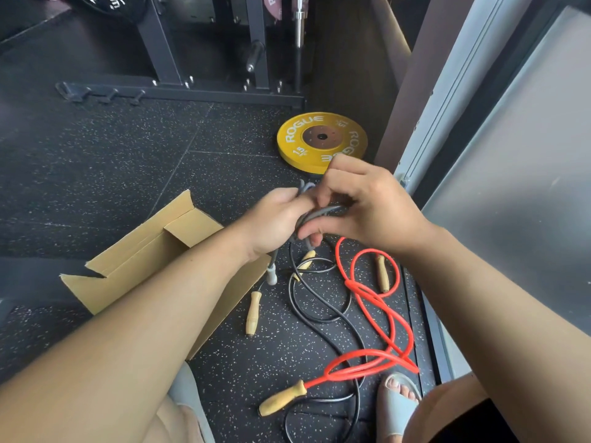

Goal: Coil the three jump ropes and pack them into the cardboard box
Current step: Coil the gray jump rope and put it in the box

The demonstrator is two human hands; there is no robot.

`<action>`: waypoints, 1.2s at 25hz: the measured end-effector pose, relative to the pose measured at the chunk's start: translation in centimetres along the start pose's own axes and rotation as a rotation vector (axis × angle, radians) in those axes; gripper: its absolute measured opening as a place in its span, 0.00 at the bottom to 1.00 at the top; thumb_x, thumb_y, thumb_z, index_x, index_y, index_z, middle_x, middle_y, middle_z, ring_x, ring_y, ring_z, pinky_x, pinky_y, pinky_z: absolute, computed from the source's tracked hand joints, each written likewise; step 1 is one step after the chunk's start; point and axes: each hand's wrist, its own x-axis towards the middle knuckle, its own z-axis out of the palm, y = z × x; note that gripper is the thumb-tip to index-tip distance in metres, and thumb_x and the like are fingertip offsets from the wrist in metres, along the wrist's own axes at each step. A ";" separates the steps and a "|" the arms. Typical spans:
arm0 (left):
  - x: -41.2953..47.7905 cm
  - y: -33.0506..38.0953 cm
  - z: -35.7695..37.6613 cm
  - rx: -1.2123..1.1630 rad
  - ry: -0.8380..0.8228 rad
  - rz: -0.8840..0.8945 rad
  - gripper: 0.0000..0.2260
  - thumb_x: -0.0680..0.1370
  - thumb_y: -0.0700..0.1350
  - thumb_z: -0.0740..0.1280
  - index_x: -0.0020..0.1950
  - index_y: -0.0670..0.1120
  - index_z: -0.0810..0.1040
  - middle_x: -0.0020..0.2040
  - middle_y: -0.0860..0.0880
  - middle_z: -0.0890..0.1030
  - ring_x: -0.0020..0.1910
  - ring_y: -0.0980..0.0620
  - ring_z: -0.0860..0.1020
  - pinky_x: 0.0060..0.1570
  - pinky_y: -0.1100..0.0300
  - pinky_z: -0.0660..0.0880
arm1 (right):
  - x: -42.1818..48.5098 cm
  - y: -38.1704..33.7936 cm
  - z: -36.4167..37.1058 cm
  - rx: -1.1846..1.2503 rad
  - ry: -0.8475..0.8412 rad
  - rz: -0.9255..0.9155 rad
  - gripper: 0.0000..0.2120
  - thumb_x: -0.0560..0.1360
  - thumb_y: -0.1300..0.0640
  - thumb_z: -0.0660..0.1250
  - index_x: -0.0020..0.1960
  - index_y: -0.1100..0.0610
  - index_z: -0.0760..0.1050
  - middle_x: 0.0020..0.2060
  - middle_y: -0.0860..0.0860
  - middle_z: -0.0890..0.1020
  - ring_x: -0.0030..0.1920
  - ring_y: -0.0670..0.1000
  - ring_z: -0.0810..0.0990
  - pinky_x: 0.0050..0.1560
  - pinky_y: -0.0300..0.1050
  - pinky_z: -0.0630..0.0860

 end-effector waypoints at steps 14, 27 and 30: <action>-0.2 0.9 -1.3 -0.732 -0.375 -0.117 0.25 0.81 0.61 0.49 0.43 0.43 0.74 0.21 0.54 0.65 0.27 0.52 0.69 0.33 0.62 0.70 | -2.2 3.7 0.6 0.336 -0.125 0.473 0.19 0.83 0.44 0.56 0.64 0.52 0.80 0.46 0.54 0.84 0.45 0.44 0.79 0.48 0.49 0.79; 1.2 1.3 -4.1 -0.848 0.160 0.149 0.15 0.85 0.54 0.54 0.48 0.44 0.70 0.33 0.53 0.72 0.35 0.55 0.76 0.50 0.60 0.74 | -1.9 2.8 2.8 -0.069 -0.369 0.420 0.11 0.83 0.56 0.59 0.64 0.50 0.71 0.41 0.51 0.80 0.42 0.52 0.78 0.46 0.52 0.76; 1.4 0.8 -3.6 -0.618 0.276 0.162 0.15 0.84 0.50 0.58 0.42 0.43 0.72 0.35 0.50 0.73 0.37 0.52 0.78 0.47 0.60 0.76 | -1.1 1.3 2.5 -0.304 -0.380 0.339 0.17 0.83 0.51 0.58 0.70 0.46 0.73 0.56 0.49 0.83 0.59 0.55 0.79 0.51 0.54 0.79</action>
